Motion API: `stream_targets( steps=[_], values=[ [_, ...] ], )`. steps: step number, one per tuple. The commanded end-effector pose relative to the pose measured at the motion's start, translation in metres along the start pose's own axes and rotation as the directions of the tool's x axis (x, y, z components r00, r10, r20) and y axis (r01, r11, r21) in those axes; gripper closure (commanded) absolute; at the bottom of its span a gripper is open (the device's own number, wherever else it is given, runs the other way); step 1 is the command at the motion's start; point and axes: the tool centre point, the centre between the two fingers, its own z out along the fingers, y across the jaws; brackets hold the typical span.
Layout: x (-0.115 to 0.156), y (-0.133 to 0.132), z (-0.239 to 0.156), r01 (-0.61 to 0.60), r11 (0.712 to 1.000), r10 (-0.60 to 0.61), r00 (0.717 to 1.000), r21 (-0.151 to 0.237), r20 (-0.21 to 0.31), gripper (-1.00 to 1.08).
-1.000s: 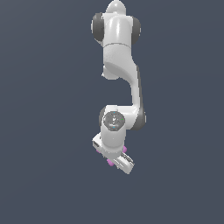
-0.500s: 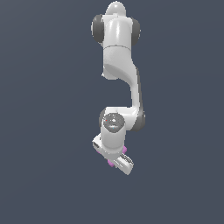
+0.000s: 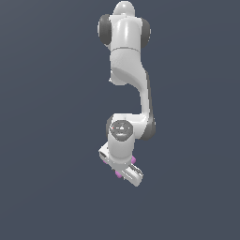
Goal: Pick up the object and move it to a goal position.
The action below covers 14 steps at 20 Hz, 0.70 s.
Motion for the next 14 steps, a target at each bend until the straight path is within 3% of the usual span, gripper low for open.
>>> stream_targets(
  steps=[1, 14],
  values=[
    [0.0, 0.002, -0.004, 0.0, 1.0, 0.0, 1.0, 0.0, -0.001, 1.08],
    [-0.006, 0.029, -0.065, -0.001, 1.0, 0.001, 1.0, 0.001, -0.001, 1.08]
  ],
)
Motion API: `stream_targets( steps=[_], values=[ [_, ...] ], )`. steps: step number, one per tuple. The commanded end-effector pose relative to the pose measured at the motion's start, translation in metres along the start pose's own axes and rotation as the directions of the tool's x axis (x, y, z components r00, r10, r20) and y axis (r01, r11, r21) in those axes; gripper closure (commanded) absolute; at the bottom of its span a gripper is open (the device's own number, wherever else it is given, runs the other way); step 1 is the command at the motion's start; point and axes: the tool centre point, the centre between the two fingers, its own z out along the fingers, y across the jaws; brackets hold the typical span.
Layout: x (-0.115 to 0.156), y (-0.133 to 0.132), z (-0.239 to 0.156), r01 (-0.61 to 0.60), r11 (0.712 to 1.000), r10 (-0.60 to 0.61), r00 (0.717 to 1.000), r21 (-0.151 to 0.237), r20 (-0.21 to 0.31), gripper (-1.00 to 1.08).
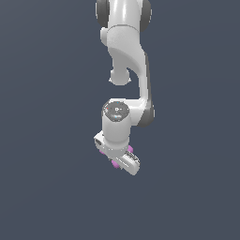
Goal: Pick up the object and move it to a goal position.
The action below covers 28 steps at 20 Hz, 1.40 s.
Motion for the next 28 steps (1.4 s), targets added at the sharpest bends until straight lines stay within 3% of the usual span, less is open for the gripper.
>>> stream_targets(
  steps=[1, 28],
  values=[
    [-0.002, 0.008, -0.019, 0.0, 1.0, 0.0, 1.0, 0.001, 0.0, 1.08],
    [-0.023, 0.119, -0.277, -0.001, 1.0, 0.001, 1.0, 0.003, 0.001, 1.08]
  ],
)
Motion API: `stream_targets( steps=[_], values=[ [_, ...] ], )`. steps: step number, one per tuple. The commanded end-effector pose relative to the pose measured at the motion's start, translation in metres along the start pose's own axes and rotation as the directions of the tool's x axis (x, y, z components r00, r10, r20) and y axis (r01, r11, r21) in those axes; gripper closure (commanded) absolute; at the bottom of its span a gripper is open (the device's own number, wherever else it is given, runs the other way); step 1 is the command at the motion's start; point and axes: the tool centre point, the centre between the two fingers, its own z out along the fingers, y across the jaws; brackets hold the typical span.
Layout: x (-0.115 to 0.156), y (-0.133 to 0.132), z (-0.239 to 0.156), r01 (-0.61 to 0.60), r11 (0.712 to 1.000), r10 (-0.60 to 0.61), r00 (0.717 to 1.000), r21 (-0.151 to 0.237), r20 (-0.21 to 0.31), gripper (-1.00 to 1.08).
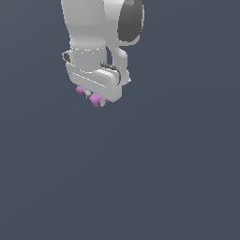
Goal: Pick up the object and move it to a goal position.
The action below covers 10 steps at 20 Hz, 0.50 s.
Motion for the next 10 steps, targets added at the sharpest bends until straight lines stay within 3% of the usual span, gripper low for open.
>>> stream_targets(
  steps=[1, 10],
  values=[
    [-0.002, 0.012, -0.029, 0.0, 1.0, 0.0, 1.0, 0.0, 0.0, 1.08],
    [-0.007, 0.049, -0.119, 0.0, 1.0, 0.0, 1.0, -0.002, -0.001, 1.08]
  ],
)
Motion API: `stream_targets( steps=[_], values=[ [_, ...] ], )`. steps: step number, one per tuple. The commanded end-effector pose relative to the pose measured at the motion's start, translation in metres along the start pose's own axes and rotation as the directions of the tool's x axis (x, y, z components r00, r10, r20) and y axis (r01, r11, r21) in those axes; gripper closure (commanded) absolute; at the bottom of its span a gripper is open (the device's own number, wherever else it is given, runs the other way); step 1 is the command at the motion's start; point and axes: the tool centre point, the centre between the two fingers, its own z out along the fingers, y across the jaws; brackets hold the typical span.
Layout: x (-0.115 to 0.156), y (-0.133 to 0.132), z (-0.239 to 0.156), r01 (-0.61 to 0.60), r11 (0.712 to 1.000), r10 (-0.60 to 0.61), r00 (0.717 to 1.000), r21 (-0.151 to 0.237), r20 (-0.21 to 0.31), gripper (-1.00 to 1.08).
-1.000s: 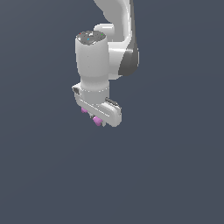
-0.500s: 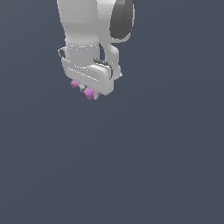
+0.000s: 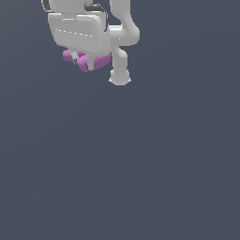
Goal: Pick up the object and move it to a goal position.
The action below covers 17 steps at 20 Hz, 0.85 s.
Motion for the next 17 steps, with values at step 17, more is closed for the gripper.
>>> stream_targets(
  steps=[17],
  values=[
    [-0.001, 0.03, -0.08, 0.002, 1.0, -0.002, 1.0, -0.002, 0.0, 1.08]
  ],
)
